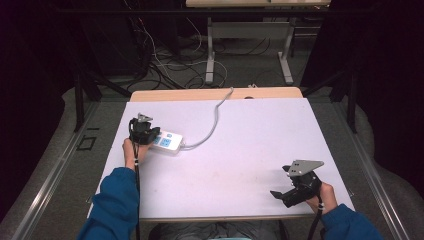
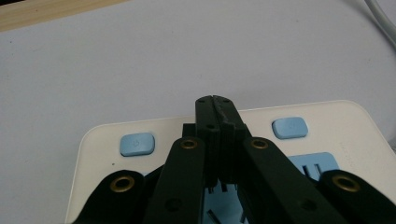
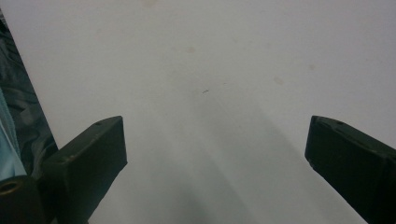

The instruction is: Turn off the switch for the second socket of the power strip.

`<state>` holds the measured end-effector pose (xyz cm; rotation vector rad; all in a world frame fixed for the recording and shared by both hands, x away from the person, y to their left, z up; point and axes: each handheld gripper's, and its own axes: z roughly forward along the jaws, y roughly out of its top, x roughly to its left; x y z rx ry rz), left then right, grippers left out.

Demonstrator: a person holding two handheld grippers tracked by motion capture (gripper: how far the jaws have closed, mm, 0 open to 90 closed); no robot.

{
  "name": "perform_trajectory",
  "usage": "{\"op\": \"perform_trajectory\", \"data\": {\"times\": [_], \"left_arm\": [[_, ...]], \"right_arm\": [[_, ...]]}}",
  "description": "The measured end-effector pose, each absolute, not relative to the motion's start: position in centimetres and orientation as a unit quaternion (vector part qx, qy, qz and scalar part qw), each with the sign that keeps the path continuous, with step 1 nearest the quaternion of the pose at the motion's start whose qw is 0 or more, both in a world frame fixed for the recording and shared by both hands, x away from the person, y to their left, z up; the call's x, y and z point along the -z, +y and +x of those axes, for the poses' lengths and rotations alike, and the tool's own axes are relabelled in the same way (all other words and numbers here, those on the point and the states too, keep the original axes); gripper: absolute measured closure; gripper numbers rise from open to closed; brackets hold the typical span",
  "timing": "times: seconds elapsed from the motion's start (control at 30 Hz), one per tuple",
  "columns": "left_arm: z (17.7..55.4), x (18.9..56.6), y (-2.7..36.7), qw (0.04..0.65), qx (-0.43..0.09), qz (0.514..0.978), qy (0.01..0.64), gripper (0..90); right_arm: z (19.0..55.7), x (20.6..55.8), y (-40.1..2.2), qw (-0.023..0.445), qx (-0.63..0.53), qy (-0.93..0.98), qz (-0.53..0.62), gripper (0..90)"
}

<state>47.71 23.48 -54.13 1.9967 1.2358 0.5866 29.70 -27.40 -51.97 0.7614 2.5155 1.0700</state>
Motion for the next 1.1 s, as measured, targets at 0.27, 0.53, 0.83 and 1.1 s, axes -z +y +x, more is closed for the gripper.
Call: {"op": "perform_trajectory", "data": {"times": [0.27,0.53,0.83,1.1], "left_arm": [[47.62,54.29,23.55,0.360,-0.226,0.770,0.476,90.0],[47.58,54.34,23.52,0.362,-0.224,0.769,0.476,90.0],[47.57,54.22,23.74,0.356,-0.220,0.775,0.474,90.0],[47.57,54.21,23.75,0.355,-0.220,0.775,0.474,90.0]], "right_arm": [[29.70,52.01,-27.36,0.152,-0.371,0.877,0.267,4.9],[29.70,52.01,-27.35,0.153,-0.370,0.877,0.266,4.9],[29.76,51.97,-27.41,0.151,-0.367,0.880,0.262,4.9],[29.76,51.96,-27.40,0.150,-0.366,0.880,0.262,4.9]]}}
